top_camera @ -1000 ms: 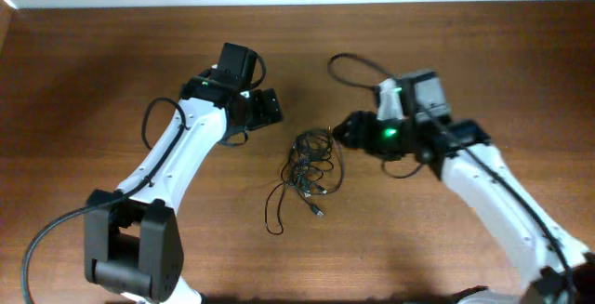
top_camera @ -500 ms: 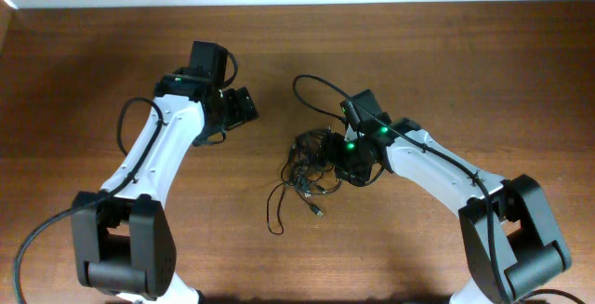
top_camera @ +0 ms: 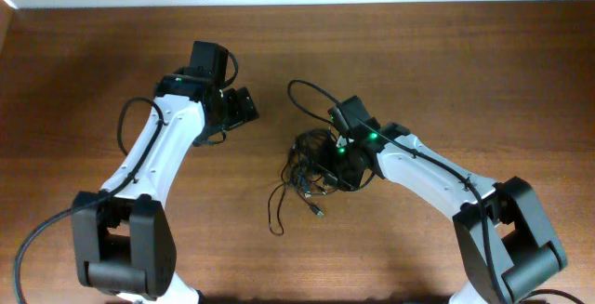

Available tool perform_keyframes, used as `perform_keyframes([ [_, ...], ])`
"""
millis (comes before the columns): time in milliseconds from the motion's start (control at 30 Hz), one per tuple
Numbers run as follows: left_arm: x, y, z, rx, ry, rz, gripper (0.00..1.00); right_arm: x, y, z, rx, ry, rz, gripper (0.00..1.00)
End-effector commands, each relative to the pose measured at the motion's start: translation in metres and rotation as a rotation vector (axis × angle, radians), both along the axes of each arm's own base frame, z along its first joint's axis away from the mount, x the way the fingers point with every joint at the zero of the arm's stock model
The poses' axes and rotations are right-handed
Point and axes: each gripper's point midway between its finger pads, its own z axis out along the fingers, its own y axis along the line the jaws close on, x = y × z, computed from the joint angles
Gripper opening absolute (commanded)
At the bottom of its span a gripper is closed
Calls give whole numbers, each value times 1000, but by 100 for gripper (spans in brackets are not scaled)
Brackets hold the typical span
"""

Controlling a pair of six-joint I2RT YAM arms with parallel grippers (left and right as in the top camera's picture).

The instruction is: Untangle cables

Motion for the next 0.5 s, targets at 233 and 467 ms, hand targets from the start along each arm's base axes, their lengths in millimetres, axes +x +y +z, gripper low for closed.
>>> perform_keyframes([
  [233,0,1,0,8,0,-4,99,26,31,45,142,-288,250,4],
  [467,-7,-64,14,-269,-54,-444,99,39,46,153,207,-580,460,4],
])
